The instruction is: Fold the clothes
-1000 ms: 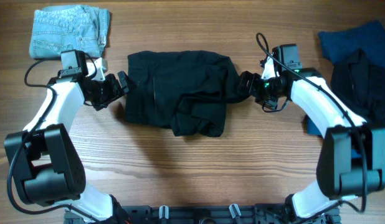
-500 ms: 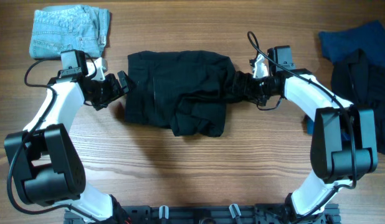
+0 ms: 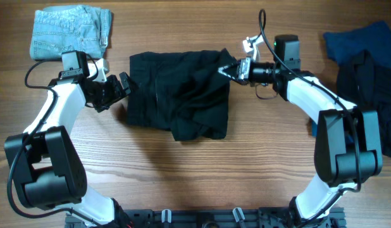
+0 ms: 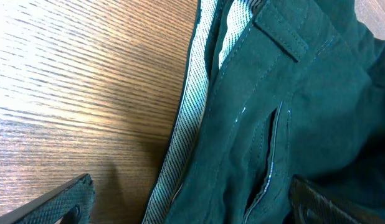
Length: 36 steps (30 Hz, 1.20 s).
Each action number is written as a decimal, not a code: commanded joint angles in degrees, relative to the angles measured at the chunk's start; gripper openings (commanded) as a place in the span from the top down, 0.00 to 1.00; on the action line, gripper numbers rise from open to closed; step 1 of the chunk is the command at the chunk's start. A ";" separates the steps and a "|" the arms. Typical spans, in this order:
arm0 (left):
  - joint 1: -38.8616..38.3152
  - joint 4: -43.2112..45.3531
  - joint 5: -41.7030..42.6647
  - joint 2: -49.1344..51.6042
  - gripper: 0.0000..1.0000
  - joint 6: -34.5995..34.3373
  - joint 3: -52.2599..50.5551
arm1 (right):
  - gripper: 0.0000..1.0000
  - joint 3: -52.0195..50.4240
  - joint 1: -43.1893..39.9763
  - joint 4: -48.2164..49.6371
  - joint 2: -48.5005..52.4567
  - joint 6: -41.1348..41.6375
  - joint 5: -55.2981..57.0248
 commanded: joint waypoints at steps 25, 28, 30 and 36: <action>0.46 -0.39 -0.33 -0.98 0.00 -0.09 -0.31 | 0.05 0.72 16.50 -9.70 0.72 -0.33 22.71; 0.46 -0.39 -0.35 -1.01 0.00 -0.09 -0.31 | 0.04 2.84 16.50 -15.56 0.20 -4.42 25.27; 0.46 -0.39 -0.35 -0.98 0.00 -0.09 -0.31 | 0.04 4.90 16.50 -20.37 -1.31 -7.69 27.71; 0.46 -0.35 -0.35 -0.98 0.00 -0.09 -0.31 | 0.01 10.78 16.52 -34.49 -7.43 -16.24 34.12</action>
